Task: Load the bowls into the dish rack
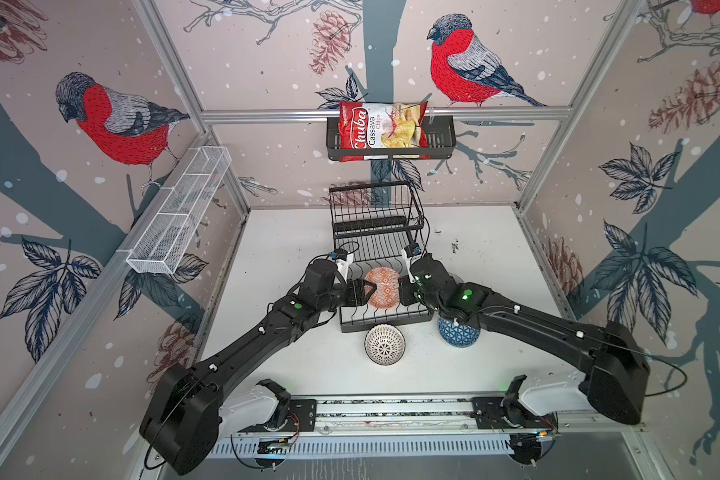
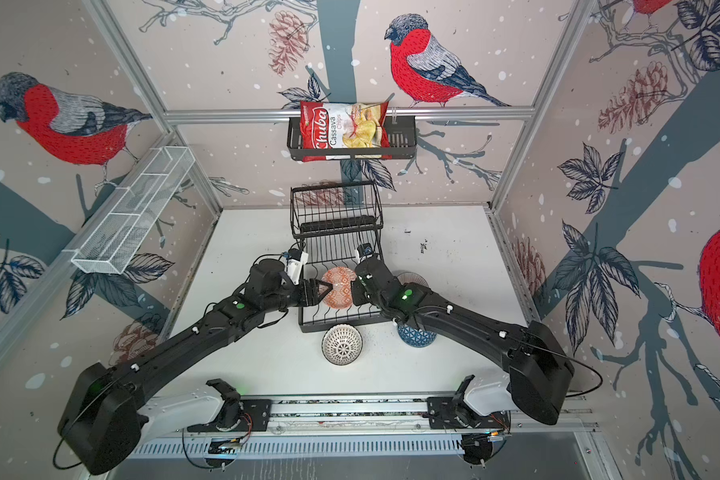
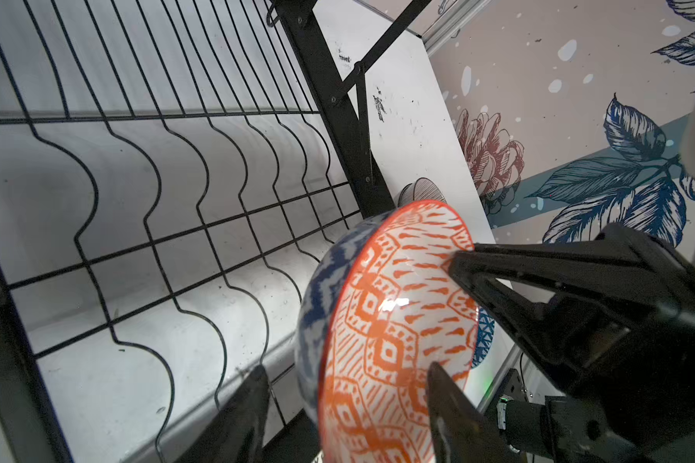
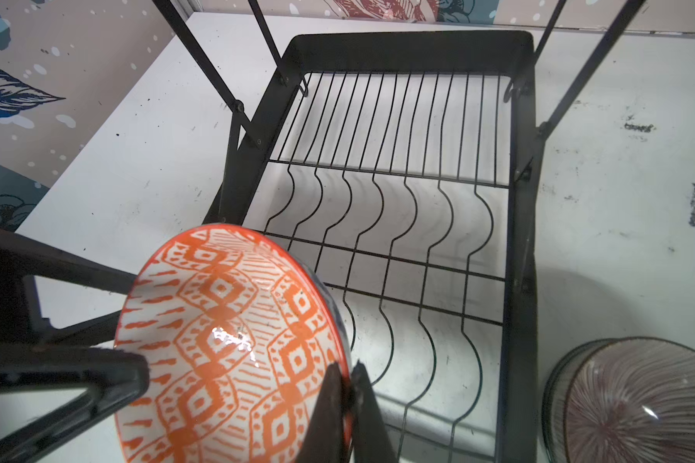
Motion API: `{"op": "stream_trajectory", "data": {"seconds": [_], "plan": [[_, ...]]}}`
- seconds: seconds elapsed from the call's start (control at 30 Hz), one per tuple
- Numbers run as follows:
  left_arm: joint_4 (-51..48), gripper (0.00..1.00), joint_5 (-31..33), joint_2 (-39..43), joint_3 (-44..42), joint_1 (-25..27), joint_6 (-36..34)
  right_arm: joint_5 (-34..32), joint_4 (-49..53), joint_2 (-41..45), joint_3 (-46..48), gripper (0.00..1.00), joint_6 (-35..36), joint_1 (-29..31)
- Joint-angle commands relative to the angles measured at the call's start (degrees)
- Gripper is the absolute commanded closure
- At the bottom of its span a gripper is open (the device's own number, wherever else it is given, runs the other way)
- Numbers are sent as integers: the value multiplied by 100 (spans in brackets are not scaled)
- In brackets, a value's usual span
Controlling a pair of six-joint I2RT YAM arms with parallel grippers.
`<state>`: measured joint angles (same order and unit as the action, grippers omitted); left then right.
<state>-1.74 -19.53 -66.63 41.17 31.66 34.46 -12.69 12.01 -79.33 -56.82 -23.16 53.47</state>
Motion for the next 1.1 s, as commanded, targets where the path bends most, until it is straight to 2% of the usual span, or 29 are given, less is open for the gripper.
{"op": "stream_trajectory", "data": {"seconds": [0.0, 0.33, 0.57, 1.07], "plan": [[-47, 45, 252, -41, 135, -2, -158, 90, -346, -80, -101, 100, 81, 4], [-771, 57, 918, -328, 426, -5, -271, 144, -406, -219, -189, 100, 101, 1], [-876, 64, 1093, -508, 479, -1, -261, 100, -392, -313, -272, 100, 120, 40], [-890, 87, 1179, -597, 535, -1, -334, 116, -366, -572, -505, 100, 155, 108]]}}
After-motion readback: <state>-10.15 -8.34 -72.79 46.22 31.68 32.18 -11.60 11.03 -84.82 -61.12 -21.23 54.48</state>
